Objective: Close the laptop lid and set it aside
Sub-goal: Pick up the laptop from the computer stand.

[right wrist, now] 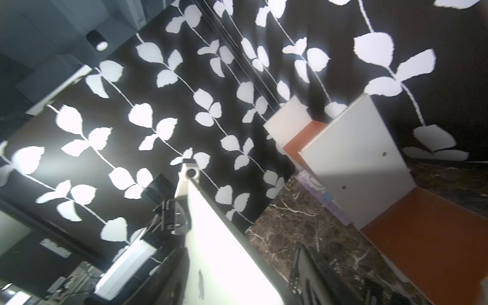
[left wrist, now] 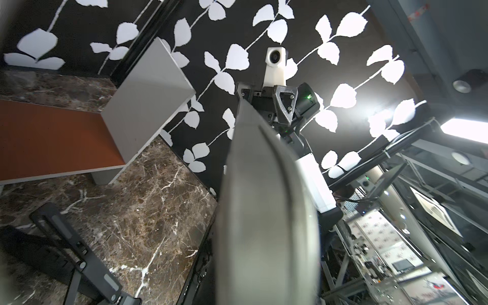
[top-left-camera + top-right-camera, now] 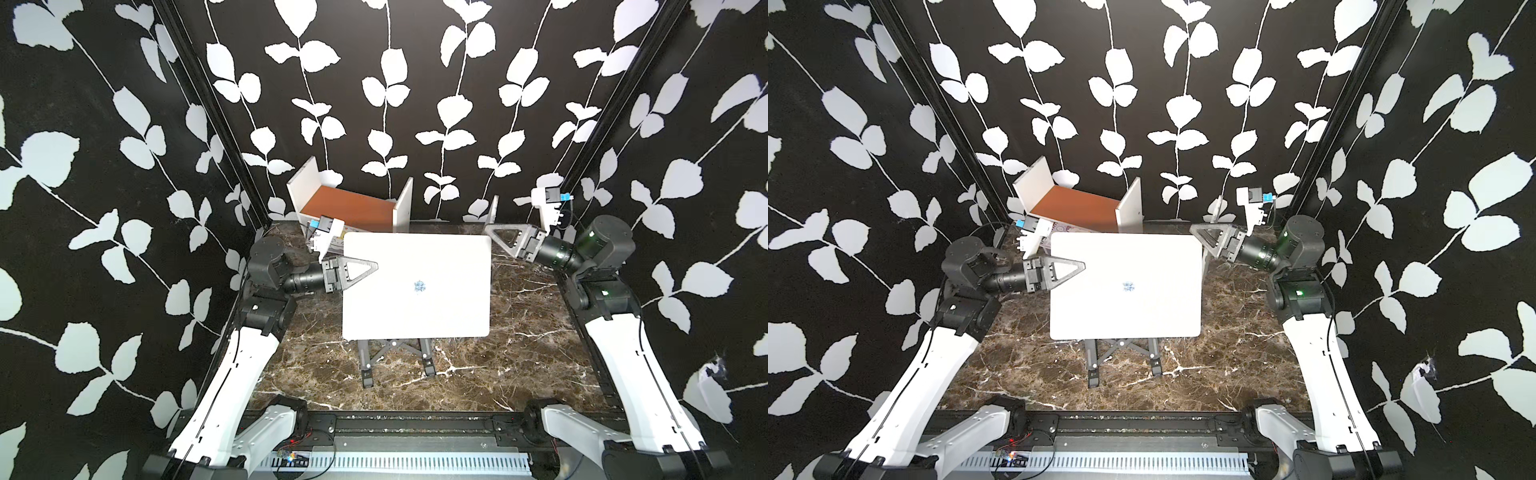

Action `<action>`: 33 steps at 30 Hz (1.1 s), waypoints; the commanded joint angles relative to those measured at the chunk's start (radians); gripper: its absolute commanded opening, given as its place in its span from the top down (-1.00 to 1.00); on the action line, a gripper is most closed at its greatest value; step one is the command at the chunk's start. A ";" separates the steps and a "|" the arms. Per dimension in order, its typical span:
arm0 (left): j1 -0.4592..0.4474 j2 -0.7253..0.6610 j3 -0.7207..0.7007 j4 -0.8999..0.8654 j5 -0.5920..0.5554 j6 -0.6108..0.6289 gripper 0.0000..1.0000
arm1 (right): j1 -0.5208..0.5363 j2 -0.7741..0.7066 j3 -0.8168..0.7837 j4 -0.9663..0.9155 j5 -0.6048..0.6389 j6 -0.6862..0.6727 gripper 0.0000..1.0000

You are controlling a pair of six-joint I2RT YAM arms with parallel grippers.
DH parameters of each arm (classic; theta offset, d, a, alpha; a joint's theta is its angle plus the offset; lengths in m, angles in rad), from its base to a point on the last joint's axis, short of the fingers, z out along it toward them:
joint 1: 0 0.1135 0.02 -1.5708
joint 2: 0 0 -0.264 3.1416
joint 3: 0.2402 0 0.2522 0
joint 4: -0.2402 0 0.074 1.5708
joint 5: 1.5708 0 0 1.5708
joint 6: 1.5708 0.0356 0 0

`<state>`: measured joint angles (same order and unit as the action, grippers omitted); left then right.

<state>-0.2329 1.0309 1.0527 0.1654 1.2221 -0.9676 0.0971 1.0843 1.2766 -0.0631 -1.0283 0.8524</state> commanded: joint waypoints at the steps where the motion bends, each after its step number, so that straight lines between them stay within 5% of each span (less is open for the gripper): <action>1: 0.009 0.041 0.044 0.384 0.022 -0.232 1.00 | -0.009 0.000 -0.004 0.127 -0.128 0.145 -0.37; 10: 0.014 0.167 0.110 0.591 0.051 -0.366 1.00 | -0.010 -0.018 -0.089 0.219 -0.178 0.287 -0.32; 20: 0.018 0.239 0.145 0.635 0.062 -0.394 1.00 | 0.014 -0.002 -0.109 0.342 -0.177 0.418 -0.03; 29: 0.018 0.277 0.154 0.693 0.054 -0.431 1.00 | 0.070 0.034 -0.097 0.400 -0.166 0.475 0.43; 33: 0.017 0.283 0.149 0.693 0.049 -0.426 1.00 | 0.071 0.037 -0.104 0.457 -0.150 0.517 0.79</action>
<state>-0.2199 1.3300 1.1595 0.7658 1.3334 -1.4151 0.1562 1.1328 1.1698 0.2855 -1.1812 1.2949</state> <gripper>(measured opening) 0.135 0.152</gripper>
